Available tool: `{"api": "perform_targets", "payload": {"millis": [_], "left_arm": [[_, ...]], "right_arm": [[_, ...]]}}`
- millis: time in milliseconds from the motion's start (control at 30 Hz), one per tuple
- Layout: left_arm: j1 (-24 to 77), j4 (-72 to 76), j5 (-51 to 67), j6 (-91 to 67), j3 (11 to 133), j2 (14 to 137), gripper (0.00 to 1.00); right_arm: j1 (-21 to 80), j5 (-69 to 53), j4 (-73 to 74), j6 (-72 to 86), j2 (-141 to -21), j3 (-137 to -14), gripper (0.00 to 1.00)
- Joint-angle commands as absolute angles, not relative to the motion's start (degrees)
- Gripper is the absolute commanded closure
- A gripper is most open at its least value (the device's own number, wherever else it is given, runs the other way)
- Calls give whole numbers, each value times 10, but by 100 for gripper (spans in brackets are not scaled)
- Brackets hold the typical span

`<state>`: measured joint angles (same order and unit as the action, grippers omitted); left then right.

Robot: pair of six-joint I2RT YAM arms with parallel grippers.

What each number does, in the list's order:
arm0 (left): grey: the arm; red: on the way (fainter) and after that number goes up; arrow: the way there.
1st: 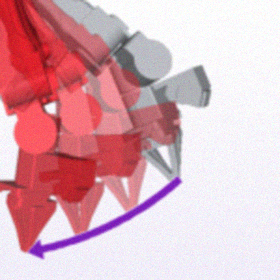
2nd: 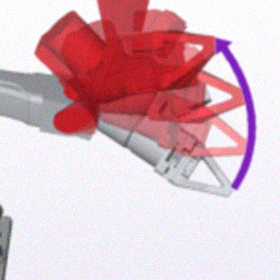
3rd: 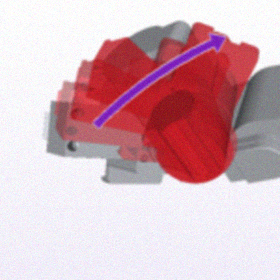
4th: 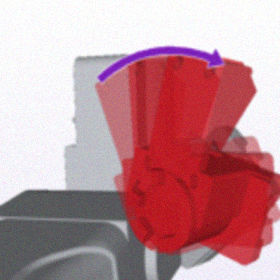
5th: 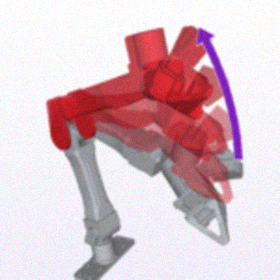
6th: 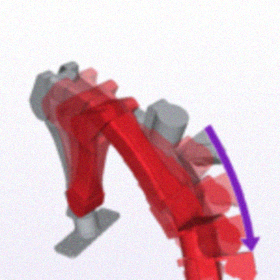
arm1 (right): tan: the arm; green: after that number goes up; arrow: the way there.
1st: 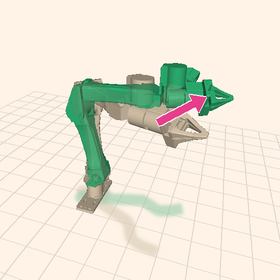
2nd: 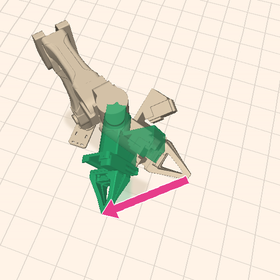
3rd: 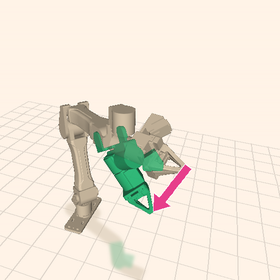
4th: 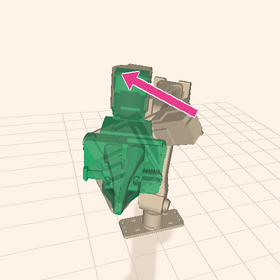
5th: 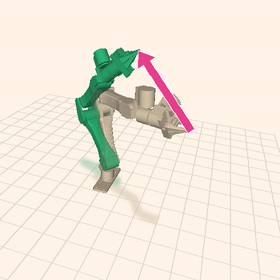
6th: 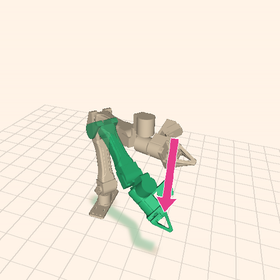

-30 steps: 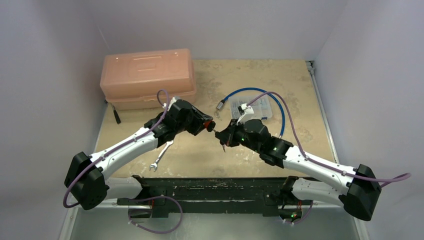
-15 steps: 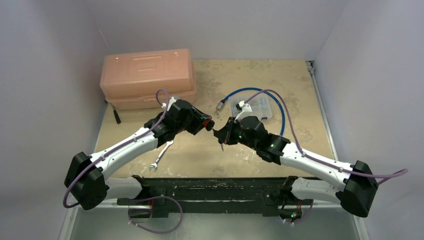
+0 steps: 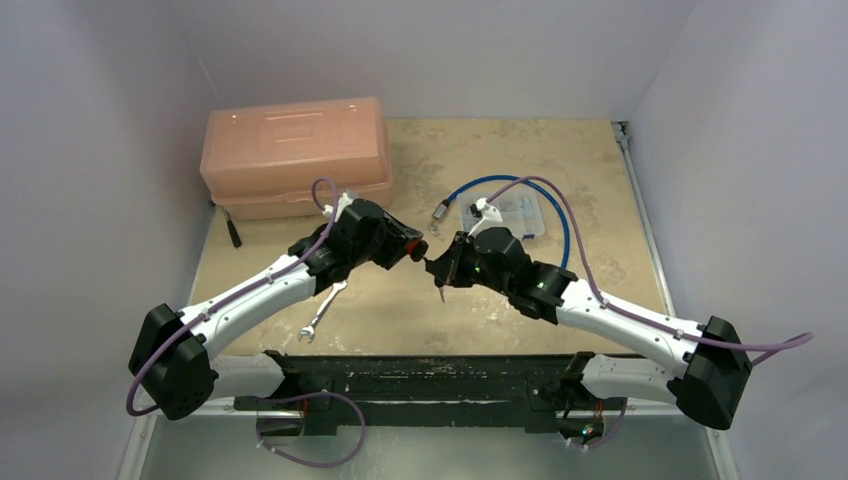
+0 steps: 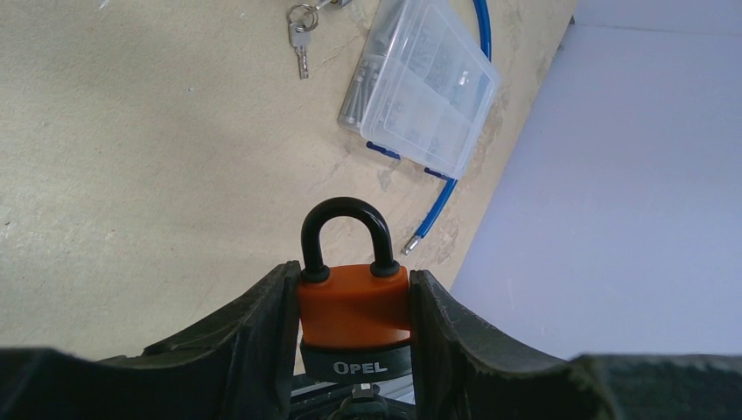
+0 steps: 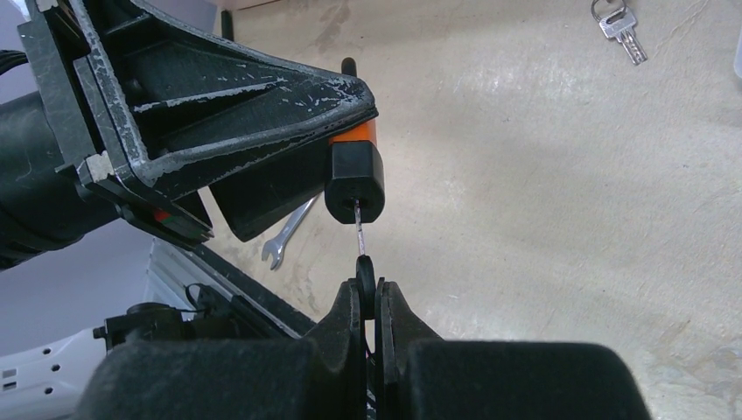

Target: Unlock with the key

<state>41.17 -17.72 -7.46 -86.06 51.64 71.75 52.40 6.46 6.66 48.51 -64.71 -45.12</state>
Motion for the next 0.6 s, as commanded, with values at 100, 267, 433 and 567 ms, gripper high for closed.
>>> {"api": "perform_targets", "payload": {"millis": [100, 267, 433, 567], "left_arm": [[411, -155, -75, -859, 541, 714, 100], [412, -155, -77, -856, 543, 717, 100], [415, -155, -81, -855, 545, 721, 100], [418, -156, -88, -855, 547, 723, 100]], "right_arm": [[526, 60, 60, 519, -659, -487, 100], [526, 67, 74, 527, -665, -498, 100], [526, 73, 85, 540, -670, -507, 100], [526, 67, 95, 553, -675, -512, 100]]}}
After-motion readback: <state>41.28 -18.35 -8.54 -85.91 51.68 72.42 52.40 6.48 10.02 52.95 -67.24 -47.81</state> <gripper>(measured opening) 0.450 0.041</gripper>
